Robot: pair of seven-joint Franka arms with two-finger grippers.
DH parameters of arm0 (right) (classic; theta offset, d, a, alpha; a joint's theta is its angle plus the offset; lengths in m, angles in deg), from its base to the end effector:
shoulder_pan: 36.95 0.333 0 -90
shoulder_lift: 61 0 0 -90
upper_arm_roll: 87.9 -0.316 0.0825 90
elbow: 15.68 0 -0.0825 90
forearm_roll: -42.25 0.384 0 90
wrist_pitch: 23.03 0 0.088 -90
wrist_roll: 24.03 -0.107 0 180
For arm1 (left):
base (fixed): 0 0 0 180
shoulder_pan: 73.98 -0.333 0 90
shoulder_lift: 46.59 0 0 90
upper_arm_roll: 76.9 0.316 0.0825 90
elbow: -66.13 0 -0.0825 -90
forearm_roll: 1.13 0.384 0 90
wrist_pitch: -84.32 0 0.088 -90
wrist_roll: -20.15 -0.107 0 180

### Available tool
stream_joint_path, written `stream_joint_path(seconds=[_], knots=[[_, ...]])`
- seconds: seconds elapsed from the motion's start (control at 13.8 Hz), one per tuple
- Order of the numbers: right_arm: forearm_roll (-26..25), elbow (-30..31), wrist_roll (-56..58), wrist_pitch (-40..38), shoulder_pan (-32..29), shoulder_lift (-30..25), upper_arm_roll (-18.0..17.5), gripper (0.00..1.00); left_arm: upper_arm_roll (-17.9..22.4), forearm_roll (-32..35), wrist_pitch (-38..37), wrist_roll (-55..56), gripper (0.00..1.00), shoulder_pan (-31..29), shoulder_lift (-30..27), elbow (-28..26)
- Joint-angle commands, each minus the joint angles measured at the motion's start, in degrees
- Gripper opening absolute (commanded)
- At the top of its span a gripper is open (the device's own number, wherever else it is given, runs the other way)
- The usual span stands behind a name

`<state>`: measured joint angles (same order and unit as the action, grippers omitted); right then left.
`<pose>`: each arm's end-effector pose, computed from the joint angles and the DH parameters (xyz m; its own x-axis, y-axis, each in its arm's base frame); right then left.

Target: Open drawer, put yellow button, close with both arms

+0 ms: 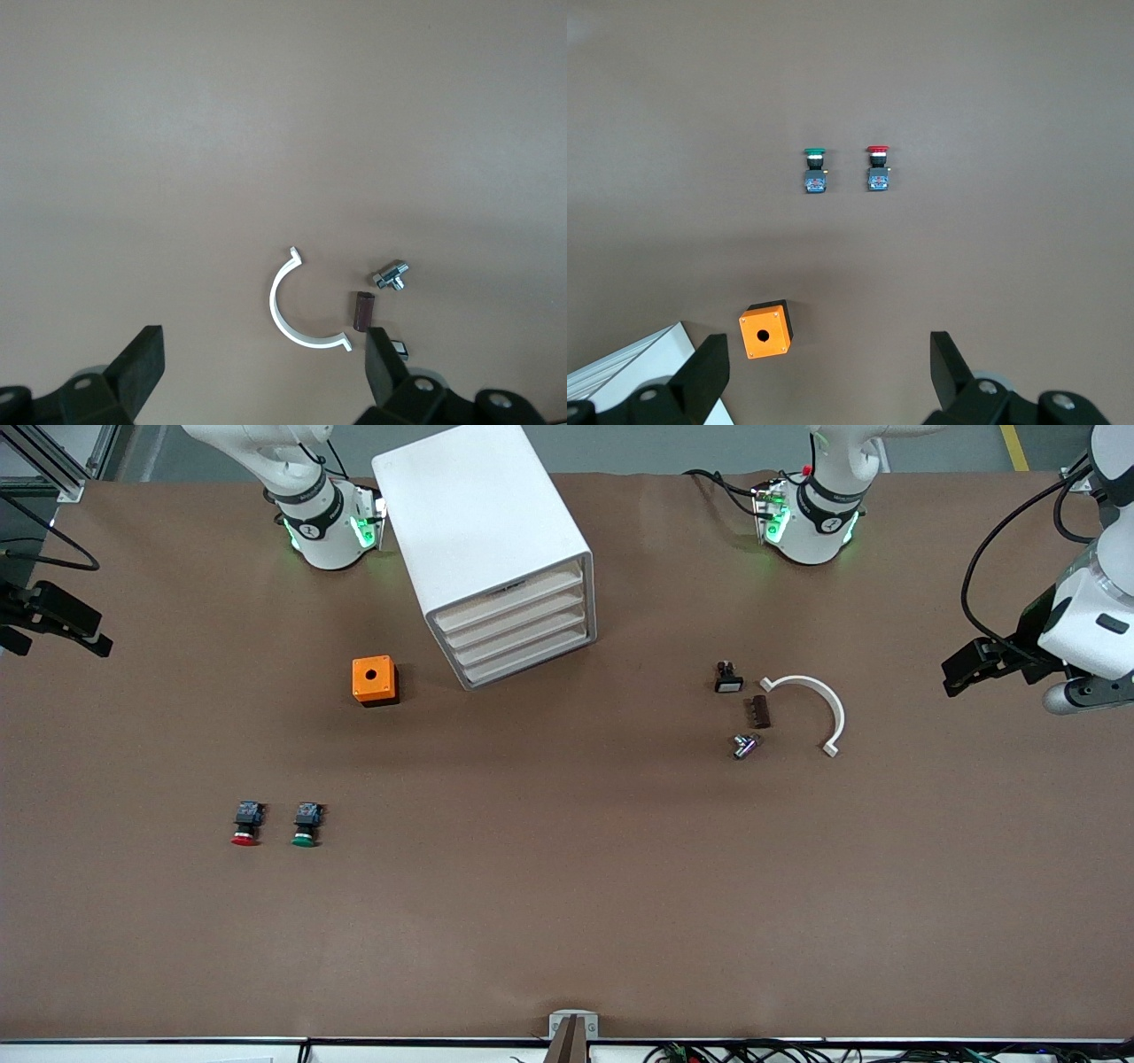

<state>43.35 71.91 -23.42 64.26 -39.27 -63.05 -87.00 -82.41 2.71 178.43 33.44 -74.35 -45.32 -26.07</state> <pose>0.5381 -0.0283 0.6596 0.9985 -0.0446 0.0308 -0.0440 -0.9988 -0.0194 0.5653 -0.0435 0.6005 0.9903 0.1366 0.0257 0.1379 -0.9886 -0.0604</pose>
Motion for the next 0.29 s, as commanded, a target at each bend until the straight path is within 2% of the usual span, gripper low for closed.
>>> stream_joint_path(seconds=[0.0,0.22], knots=[[-0.84,-1.37,-0.18,-0.28,-0.93,0.74,-0.72,1.00,0.33,-0.23,1.07,-0.98,1.00,-0.42,-0.92,-0.88],[-0.84,-1.37,-0.18,-0.28,-0.93,0.74,-0.72,1.00,0.33,-0.06,1.16,-0.98,1.00,-0.51,-0.92,-0.61]])
